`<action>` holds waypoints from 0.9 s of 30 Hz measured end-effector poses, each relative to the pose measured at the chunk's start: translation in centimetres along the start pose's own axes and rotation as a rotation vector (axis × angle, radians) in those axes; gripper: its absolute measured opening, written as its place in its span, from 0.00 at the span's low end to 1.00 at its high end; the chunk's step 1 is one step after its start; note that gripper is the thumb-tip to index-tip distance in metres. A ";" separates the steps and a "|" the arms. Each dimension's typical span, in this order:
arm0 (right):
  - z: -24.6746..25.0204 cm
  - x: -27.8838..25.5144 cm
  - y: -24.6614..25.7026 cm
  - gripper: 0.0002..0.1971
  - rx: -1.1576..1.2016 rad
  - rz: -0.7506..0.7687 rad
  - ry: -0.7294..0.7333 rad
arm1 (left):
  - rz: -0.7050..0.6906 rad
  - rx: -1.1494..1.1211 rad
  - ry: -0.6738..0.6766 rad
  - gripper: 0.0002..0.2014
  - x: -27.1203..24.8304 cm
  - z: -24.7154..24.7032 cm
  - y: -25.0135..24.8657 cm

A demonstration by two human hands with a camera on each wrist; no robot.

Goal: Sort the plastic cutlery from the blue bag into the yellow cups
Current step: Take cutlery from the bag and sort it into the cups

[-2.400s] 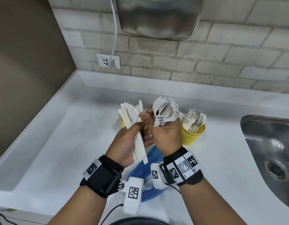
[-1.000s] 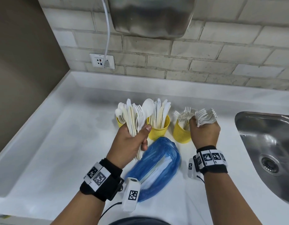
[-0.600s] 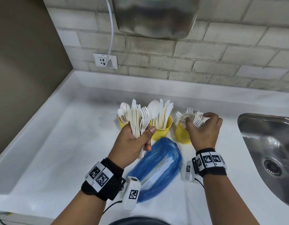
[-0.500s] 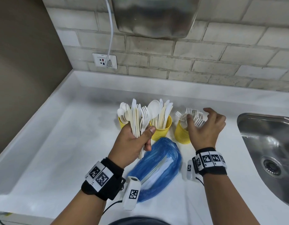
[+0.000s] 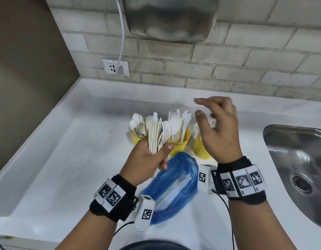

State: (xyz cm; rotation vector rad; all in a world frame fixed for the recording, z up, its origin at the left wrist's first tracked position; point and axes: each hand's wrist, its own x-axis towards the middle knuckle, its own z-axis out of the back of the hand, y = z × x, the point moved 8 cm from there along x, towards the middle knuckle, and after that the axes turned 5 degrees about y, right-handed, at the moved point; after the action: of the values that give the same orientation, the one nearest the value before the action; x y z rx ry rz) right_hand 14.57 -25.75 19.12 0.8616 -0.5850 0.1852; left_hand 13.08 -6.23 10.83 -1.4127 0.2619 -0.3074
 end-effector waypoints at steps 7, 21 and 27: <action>-3.5 1.4 7.1 0.06 0.264 0.120 0.594 | 0.009 0.028 0.168 0.06 -0.2 -1.0 -0.2; -4.2 2.1 6.4 0.03 0.123 0.147 0.699 | 0.075 -0.012 0.289 0.08 -0.7 -0.9 0.3; -3.1 2.6 4.6 0.03 0.252 0.029 0.591 | 0.100 0.028 0.290 0.06 -0.9 -0.6 0.2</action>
State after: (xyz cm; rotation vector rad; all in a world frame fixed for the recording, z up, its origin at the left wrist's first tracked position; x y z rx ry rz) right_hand 16.21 -20.58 22.01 0.9847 -0.0186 0.5271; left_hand 12.08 -6.41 10.57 -1.3207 0.5623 -0.4320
